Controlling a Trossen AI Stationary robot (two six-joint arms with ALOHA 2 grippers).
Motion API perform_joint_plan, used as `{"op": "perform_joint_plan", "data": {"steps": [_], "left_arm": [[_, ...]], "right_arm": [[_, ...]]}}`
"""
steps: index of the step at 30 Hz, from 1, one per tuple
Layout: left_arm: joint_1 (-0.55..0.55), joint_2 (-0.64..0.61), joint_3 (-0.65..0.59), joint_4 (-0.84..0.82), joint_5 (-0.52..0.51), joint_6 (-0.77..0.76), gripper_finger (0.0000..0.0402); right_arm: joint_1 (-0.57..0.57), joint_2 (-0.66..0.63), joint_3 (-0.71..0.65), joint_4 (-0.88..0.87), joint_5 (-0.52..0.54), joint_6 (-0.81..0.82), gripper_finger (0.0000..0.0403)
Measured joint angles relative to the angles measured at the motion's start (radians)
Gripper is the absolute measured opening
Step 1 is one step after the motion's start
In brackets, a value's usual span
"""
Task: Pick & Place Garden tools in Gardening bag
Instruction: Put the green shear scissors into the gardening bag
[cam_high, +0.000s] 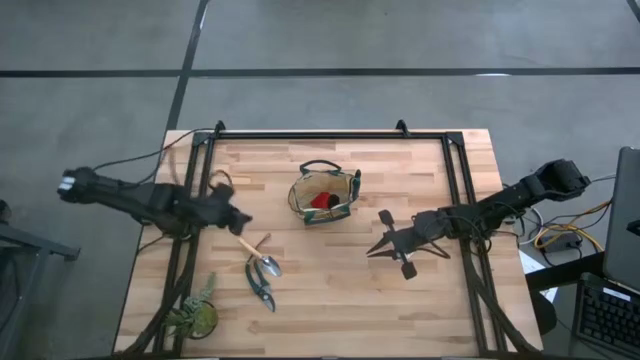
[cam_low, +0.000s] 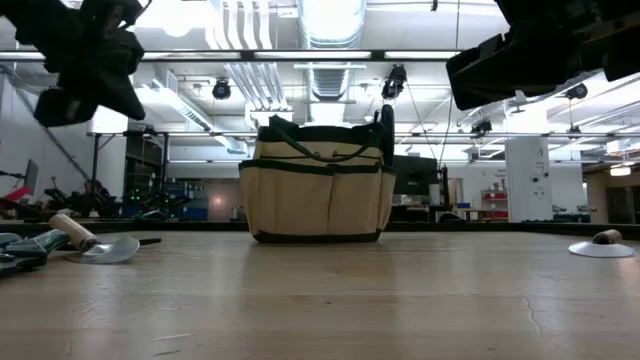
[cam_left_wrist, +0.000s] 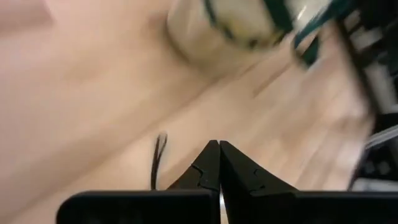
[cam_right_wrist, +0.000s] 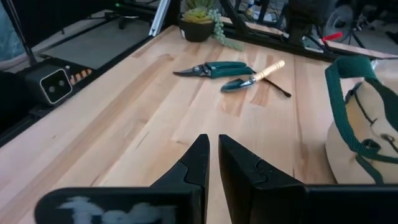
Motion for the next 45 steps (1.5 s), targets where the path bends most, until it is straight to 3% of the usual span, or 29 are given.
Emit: {"op": "perform_joint_plan", "data": {"steps": [9, 16, 24, 33, 45], "left_arm": [[-0.133, 0.282, 0.177, -0.200, 0.089, -0.277, 0.0026], [-0.229, 0.444, 0.184, -0.185, 0.225, -0.447, 0.0109], [-0.302, 0.569, 0.185, -0.054, 0.242, -0.535, 0.0189], [-0.326, 0.697, 0.184, -0.026, 0.309, -0.570, 0.0191], [-0.325, 0.789, 0.185, -0.013, 0.256, -0.527, 0.0187]], "right_arm": [[0.000, 0.000, -0.035, 0.025, 0.000, 0.006, 0.0028], [0.000, 0.000, -0.059, 0.077, 0.000, 0.014, 0.0028], [0.000, 0.000, -0.050, 0.076, 0.000, 0.009, 0.0028], [0.001, 0.000, -0.044, 0.075, 0.000, 0.004, 0.0028], [0.001, 0.000, -0.044, 0.075, 0.000, 0.001, 0.0028]]}}
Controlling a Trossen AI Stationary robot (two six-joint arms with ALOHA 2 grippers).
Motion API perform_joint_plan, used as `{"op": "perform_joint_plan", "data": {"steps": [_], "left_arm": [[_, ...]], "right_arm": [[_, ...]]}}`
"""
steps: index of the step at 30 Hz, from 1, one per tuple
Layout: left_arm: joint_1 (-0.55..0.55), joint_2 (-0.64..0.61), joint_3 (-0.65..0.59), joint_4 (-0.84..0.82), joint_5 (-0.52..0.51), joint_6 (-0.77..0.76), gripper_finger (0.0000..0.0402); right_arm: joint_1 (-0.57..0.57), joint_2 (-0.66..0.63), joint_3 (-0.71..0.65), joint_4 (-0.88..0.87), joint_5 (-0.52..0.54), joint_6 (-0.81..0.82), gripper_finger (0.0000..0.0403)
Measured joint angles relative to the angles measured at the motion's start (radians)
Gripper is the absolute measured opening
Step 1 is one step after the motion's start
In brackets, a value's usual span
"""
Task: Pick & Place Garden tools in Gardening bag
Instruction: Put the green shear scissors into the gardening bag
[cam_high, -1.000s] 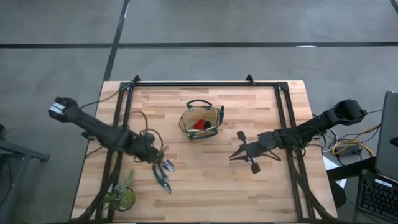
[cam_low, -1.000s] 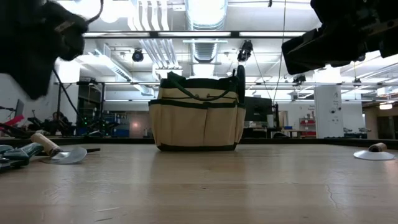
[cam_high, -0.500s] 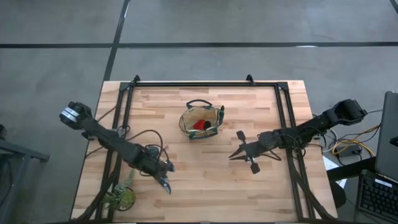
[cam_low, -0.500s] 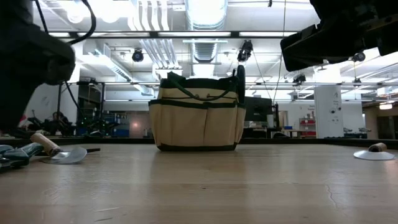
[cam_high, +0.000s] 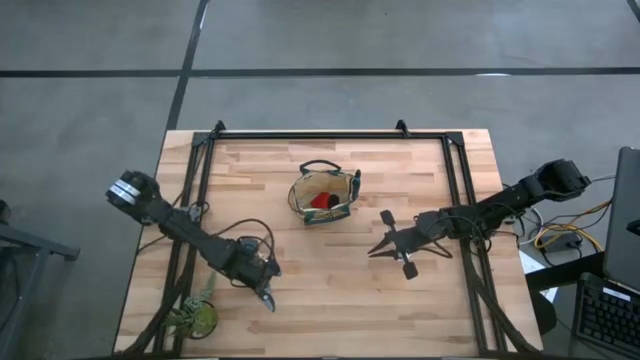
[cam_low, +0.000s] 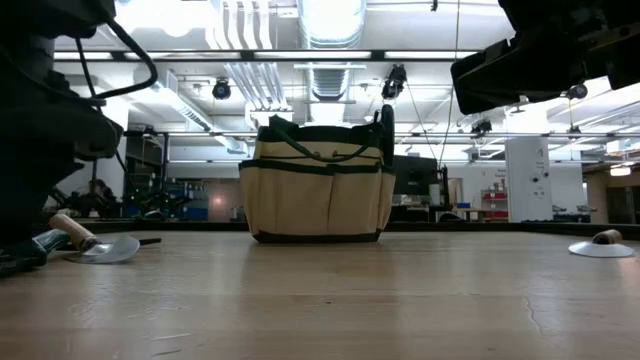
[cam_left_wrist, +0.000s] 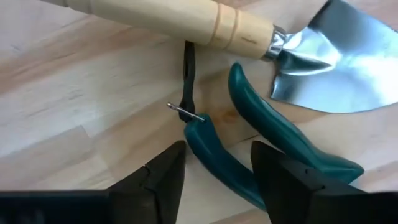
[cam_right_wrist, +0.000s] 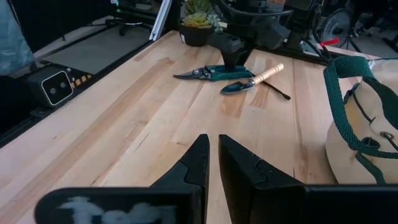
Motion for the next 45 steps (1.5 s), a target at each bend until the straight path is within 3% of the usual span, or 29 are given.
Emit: {"op": "perform_joint_plan", "data": {"steps": [4, 11, 17, 25, 32, 39, 45], "left_arm": [[0.000, 0.014, 0.002, -0.002, 0.001, 0.024, 0.0155], [0.000, -0.019, -0.001, 0.027, -0.030, 0.061, 0.0055], [-0.001, -0.054, 0.005, 0.025, -0.098, 0.101, 0.0049], [-0.001, -0.120, 0.081, -0.034, -0.107, 0.188, 0.0049], [-0.001, -0.166, 0.150, -0.156, -0.326, 0.269, 0.0049], [-0.001, -0.204, 0.148, -0.160, -0.651, 0.408, 0.0049], [-0.002, -0.238, 0.147, -0.157, -0.835, 0.513, 0.0050]], "right_arm": [[0.000, 0.000, 0.000, 0.000, 0.000, 0.000, 0.0028], [-0.001, 0.000, 0.000, 0.000, 0.019, -0.001, 0.0028], [-0.001, 0.000, 0.000, 0.000, 0.019, -0.001, 0.0028], [-0.002, 0.000, 0.000, 0.000, 0.019, -0.001, 0.0028], [-0.002, 0.000, 0.000, 0.019, 0.018, -0.002, 0.0028], [-0.002, 0.000, 0.000, 0.022, 0.018, -0.002, 0.0028], [-0.002, 0.000, 0.000, 0.023, 0.018, 0.002, 0.0028]]}}
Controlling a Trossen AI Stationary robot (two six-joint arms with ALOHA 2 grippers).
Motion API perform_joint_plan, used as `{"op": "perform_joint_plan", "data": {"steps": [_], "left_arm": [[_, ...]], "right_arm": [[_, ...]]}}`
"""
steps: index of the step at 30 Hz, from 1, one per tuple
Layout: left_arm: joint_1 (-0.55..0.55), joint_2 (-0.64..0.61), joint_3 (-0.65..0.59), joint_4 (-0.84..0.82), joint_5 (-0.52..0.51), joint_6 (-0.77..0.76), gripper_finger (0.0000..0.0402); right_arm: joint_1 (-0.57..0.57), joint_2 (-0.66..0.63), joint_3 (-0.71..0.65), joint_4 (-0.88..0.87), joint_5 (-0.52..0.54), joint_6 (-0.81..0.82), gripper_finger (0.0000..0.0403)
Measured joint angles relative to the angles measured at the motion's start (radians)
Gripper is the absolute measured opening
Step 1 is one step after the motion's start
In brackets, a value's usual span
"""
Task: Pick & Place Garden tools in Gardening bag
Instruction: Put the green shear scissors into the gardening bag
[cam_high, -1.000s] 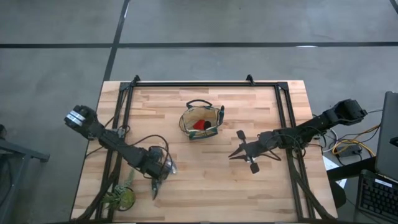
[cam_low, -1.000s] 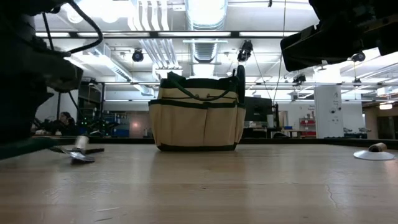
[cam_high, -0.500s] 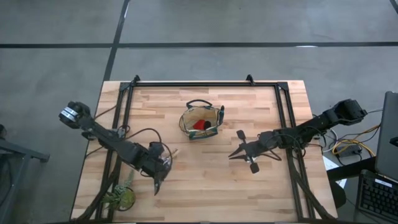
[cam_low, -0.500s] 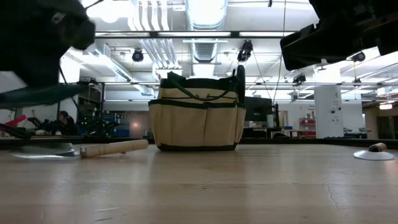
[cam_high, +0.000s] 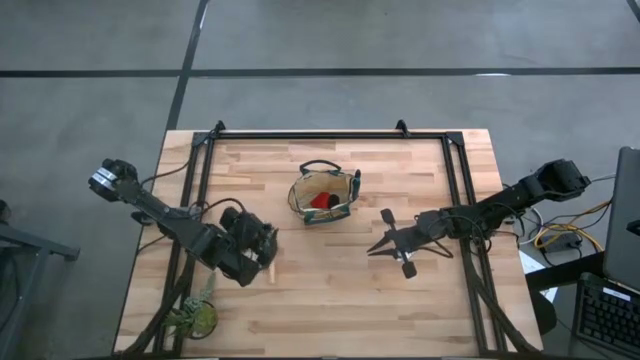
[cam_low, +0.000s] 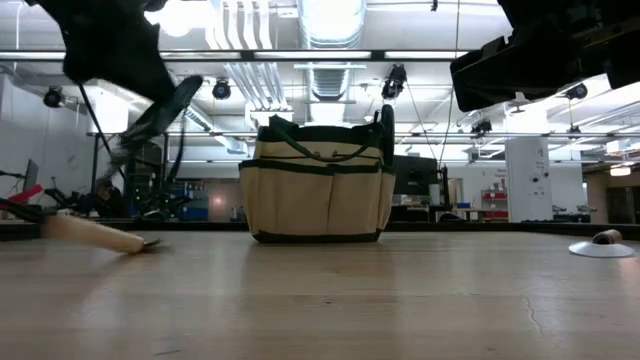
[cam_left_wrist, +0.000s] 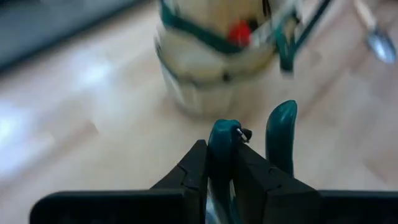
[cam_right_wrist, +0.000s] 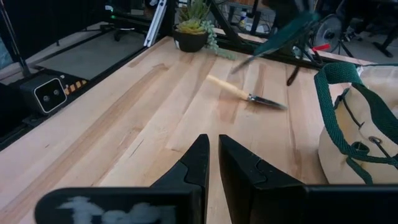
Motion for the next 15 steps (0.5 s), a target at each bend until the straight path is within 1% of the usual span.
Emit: {"op": "perform_joint_plan", "data": {"steps": [6, 9, 11, 13, 15], "left_arm": [[0.000, -0.014, -0.001, 0.001, -0.287, 0.127, 0.0050], [0.000, -0.014, -0.001, 0.000, -0.443, 0.143, 0.0051], [0.000, -0.014, -0.001, 0.000, -0.541, 0.180, 0.0051], [0.002, -0.014, -0.002, -0.001, -0.613, 0.251, 0.0051], [0.011, -0.015, -0.002, -0.001, -0.642, 0.279, 0.0051]], "right_arm": [[0.000, 0.000, 0.000, 0.000, 0.000, 0.001, 0.0028], [0.000, 0.000, 0.000, 0.000, 0.000, 0.001, 0.0028], [0.000, 0.000, -0.001, 0.000, 0.000, 0.001, 0.0028], [0.000, 0.000, -0.001, 0.000, 0.000, 0.001, 0.0028], [0.000, 0.000, -0.001, 0.000, 0.000, 0.001, 0.0028]]}}
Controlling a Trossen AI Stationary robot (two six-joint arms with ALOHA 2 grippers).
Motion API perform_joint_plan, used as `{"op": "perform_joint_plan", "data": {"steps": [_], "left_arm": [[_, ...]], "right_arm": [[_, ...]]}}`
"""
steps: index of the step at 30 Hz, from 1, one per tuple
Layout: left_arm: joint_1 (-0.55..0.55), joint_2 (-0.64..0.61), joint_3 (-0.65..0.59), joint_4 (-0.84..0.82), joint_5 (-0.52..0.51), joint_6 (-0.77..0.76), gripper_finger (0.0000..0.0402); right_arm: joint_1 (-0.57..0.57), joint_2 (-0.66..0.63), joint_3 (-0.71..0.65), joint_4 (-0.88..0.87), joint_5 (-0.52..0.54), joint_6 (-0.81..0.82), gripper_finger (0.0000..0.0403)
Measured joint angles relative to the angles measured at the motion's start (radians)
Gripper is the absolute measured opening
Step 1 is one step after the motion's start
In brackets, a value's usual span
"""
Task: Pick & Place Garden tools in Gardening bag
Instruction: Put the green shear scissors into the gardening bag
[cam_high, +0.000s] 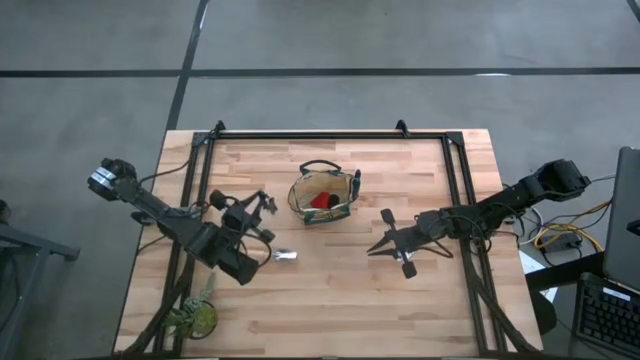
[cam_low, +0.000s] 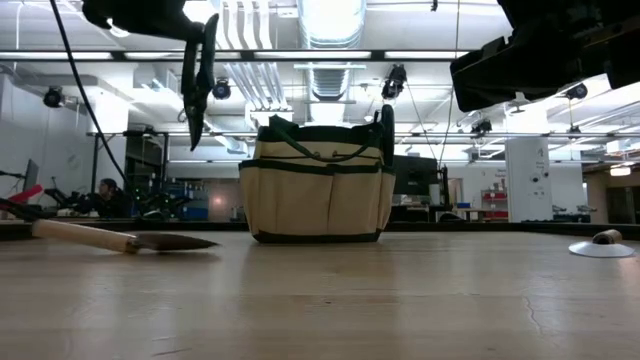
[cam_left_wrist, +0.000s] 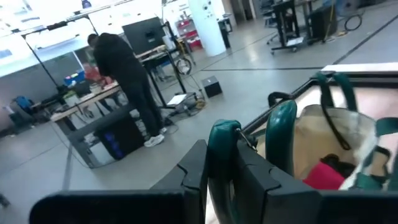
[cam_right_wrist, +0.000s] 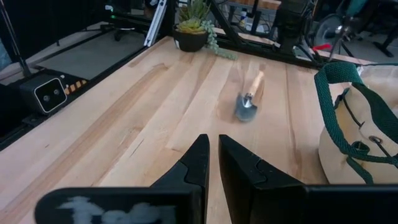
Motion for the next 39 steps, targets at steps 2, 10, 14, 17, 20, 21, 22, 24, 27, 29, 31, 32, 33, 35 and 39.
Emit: {"op": "perform_joint_plan", "data": {"steps": [2, 10, 14, 17, 20, 21, 22, 24, 27, 29, 31, 32, 33, 35, 39], "left_arm": [[0.016, -0.002, 0.000, 0.000, 0.000, 0.008, 0.0051], [0.041, 0.013, -0.001, 0.282, 0.096, 0.271, 0.0051], [0.053, 0.013, -0.001, 0.604, 0.261, 0.617, 0.0051], [0.056, 0.012, -0.001, 0.869, 0.476, 0.862, 0.0051], [0.058, 0.010, -0.001, 1.035, 0.606, 1.029, 0.0051], [0.064, 0.006, -0.001, 1.051, 0.640, 1.058, 0.0051], [0.076, 0.000, -0.001, 1.052, 0.693, 1.076, 0.0051], [0.117, -0.013, -0.009, 1.067, 0.838, 1.069, 0.0051], [0.202, -0.015, -0.056, 1.170, 1.086, 1.033, 0.0051], [0.243, -0.017, -0.101, 1.219, 1.127, 1.031, 0.0051], [0.265, -0.042, -0.146, 1.217, 1.127, 1.033, 0.0051], [0.273, -0.061, -0.168, 1.212, 1.127, 1.033, 0.0051], [0.276, -0.086, -0.190, 1.216, 1.126, 1.033, 0.0051], [0.274, -0.149, -0.236, 1.223, 1.126, 1.032, 0.0051], [0.269, -0.302, -0.338, 1.224, 1.075, 1.070, 0.0051]], "right_arm": [[0.000, 0.000, 0.000, 0.000, 0.000, -0.001, 0.0028], [0.000, 0.000, 0.000, 0.026, 0.000, -0.023, 0.0028], [-0.001, 0.000, 0.002, 0.030, 0.000, -0.034, 0.0028], [-0.001, 0.000, 0.008, 0.030, 0.000, -0.038, 0.0028], [-0.001, 0.000, 0.011, 0.029, 0.000, -0.041, 0.0028], [-0.001, 0.000, 0.011, 0.030, 0.000, -0.042, 0.0028], [-0.001, 0.000, 0.012, 0.030, 0.000, -0.041, 0.0028], [-0.001, 0.000, 0.011, 0.029, 0.000, -0.037, 0.0028], [-0.001, 0.000, 0.010, 0.029, 0.000, -0.034, 0.0028], [0.000, 0.000, 0.009, 0.027, 0.000, -0.027, 0.0028], [0.000, 0.000, 0.006, 0.027, 0.000, -0.025, 0.0028], [0.000, 0.000, 0.006, 0.023, 0.000, -0.023, 0.0028], [0.000, 0.000, 0.006, 0.017, -0.001, -0.019, 0.0028], [0.000, 0.000, 0.005, 0.015, -0.001, -0.003, 0.0028], [0.000, 0.000, 0.004, 0.017, -0.002, -0.006, 0.0028]]}}
